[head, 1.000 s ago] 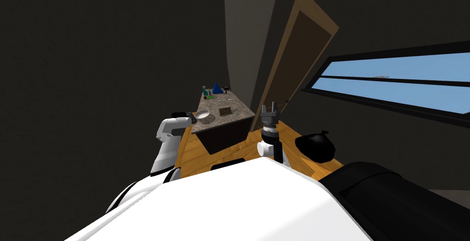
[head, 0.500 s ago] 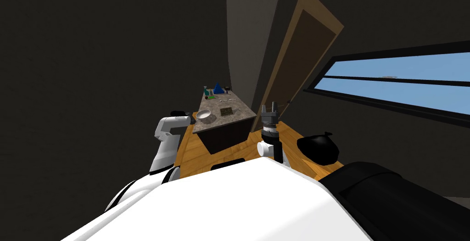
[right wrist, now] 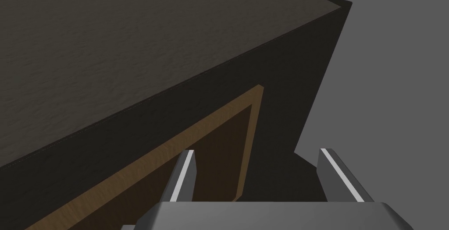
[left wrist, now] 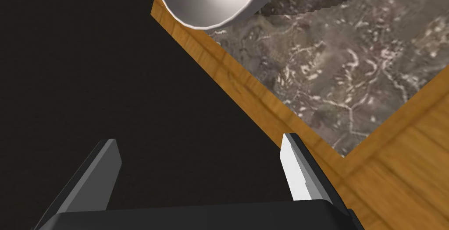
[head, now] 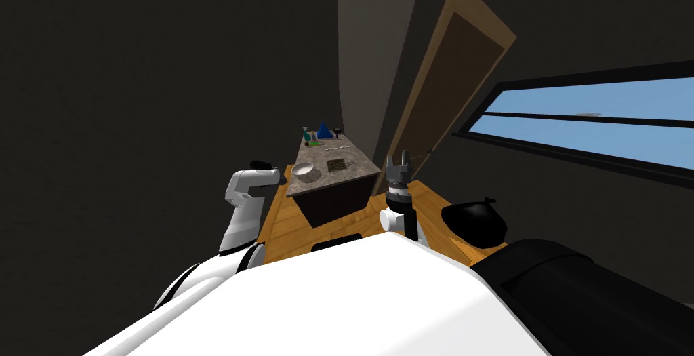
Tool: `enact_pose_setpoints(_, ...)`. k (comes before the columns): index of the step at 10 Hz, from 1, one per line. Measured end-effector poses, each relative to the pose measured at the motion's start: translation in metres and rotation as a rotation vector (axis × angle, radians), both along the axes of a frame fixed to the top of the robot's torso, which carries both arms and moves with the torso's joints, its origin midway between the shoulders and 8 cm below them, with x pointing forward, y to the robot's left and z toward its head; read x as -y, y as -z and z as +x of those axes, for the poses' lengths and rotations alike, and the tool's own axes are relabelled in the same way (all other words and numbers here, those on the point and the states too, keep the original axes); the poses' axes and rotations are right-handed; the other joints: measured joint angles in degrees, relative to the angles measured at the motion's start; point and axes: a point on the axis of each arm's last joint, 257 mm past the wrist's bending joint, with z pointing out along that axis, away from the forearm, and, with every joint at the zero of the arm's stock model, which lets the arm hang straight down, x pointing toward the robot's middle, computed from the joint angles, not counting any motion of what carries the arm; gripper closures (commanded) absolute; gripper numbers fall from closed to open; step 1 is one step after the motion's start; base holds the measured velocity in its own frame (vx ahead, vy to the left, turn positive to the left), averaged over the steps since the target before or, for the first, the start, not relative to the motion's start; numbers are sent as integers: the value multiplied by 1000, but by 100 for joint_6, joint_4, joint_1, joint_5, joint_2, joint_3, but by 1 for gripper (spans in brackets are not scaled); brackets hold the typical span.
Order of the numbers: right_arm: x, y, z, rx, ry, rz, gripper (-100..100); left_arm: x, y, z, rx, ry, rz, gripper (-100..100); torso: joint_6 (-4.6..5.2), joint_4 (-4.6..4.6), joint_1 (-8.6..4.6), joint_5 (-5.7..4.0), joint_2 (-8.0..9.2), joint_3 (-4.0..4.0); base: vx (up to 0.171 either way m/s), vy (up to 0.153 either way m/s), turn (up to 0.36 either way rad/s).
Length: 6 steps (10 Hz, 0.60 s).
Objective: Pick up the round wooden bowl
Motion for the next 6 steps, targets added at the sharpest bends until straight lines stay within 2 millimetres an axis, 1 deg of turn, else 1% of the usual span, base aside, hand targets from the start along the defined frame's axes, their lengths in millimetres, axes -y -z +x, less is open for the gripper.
enact_pose_setpoints(2,0,0,0,0,0,0,0,-1,1,-2,-12,-6,-1,-100,1,1,-6,-1,4,2,-4,-4,-14)
enact_pose_setpoints(5,0,0,0,0,0,0,0,-5,1,-9,-44,-25,-3,-100,-2,-1,6,1,-4,-2,15,15,49)
enact_pose_setpoints(6,0,0,0,0,0,0,0,-6,2,-10,-48,-27,-3,-100,1,-1,0,0,0,0,-15,-15,-49)
